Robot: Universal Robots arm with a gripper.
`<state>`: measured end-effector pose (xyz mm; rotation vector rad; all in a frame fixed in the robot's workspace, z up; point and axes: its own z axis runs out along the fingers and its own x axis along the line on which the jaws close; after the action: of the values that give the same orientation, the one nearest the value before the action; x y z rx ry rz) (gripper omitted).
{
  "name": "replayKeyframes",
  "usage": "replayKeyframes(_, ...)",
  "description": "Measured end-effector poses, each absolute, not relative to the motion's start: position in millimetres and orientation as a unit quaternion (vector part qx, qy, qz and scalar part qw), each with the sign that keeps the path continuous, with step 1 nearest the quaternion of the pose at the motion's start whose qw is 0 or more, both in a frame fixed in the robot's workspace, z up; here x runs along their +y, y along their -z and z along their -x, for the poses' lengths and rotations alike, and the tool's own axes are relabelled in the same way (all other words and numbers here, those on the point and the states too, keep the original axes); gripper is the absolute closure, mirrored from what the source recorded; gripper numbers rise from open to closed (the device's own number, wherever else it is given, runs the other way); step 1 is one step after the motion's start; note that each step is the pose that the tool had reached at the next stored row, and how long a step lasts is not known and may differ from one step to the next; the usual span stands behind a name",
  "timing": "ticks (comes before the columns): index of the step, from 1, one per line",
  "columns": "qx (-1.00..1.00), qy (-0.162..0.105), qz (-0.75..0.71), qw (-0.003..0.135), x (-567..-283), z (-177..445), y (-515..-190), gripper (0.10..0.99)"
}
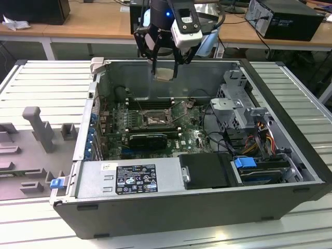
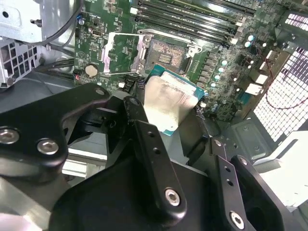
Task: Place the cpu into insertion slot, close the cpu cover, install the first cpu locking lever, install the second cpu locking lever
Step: 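Place the cpu into insertion slot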
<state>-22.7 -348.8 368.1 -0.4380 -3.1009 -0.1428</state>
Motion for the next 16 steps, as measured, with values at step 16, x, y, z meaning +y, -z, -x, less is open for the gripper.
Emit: replayKeyframes(16,-0.970,0.046,0.240,-0.001,-348.9,22.8,-367.4,0.561)
